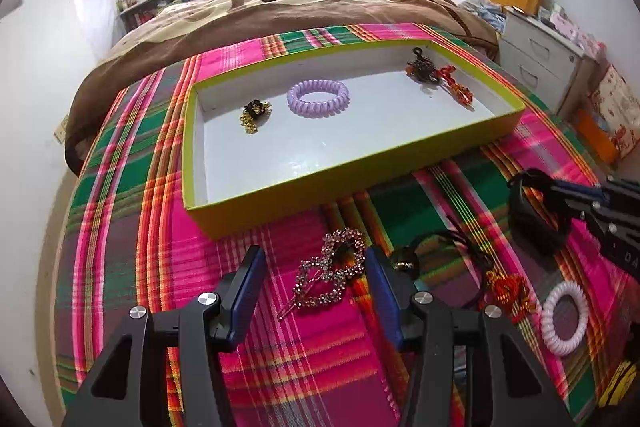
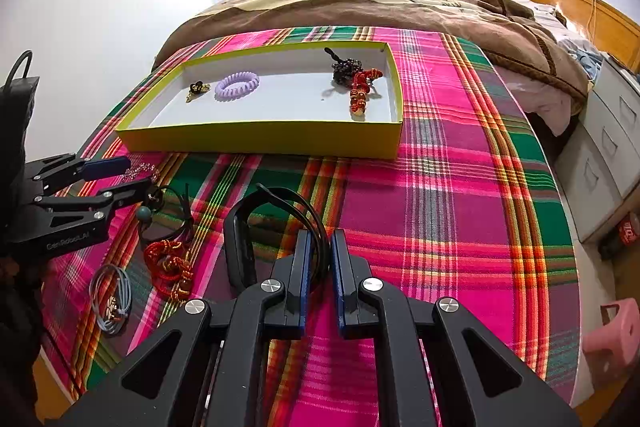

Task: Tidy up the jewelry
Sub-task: 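Close the right tool on the black headband while the left tool approaches the beaded clip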

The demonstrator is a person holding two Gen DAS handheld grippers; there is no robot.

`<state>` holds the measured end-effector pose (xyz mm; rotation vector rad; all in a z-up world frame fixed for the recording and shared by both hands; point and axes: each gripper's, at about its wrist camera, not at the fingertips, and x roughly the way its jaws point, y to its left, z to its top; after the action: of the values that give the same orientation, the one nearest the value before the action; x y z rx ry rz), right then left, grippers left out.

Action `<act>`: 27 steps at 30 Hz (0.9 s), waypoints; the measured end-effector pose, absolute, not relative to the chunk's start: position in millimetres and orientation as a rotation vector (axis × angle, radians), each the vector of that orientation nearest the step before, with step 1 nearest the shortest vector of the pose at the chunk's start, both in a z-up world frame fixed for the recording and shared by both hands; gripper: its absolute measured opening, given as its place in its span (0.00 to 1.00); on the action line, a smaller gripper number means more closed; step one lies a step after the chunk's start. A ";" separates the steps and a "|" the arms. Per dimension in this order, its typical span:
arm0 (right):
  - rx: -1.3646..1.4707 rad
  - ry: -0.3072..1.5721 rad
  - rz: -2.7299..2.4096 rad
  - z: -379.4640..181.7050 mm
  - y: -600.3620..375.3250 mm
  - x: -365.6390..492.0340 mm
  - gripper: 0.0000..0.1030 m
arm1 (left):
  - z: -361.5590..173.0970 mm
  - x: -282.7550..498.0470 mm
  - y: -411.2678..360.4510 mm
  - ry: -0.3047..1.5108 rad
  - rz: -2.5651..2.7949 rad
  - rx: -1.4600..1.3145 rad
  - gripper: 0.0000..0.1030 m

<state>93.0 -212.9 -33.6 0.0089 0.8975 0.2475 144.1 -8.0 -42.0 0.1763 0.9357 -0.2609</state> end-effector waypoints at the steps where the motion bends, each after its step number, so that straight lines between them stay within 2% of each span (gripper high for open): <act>1: 0.010 0.896 0.249 -33.3 -212.9 93.1 0.10 | -42.3 144.3 -5.4 0.939 -0.255 0.161 0.50; 12: 0.032 0.883 0.248 -29.7 -212.5 94.2 0.10 | -43.6 134.5 12.0 0.935 -0.160 0.116 0.50; 20: 0.038 0.878 0.255 -28.3 -211.1 93.4 0.10 | -41.6 130.6 5.7 0.952 -0.198 0.110 0.29; 27: 0.045 0.877 0.254 -27.7 -213.1 93.2 0.10 | -40.3 121.9 4.7 0.961 -0.256 0.067 0.28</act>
<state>93.2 -213.1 -27.7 0.0454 0.8772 0.2541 121.9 4.7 -40.3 0.0669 0.9609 -0.2561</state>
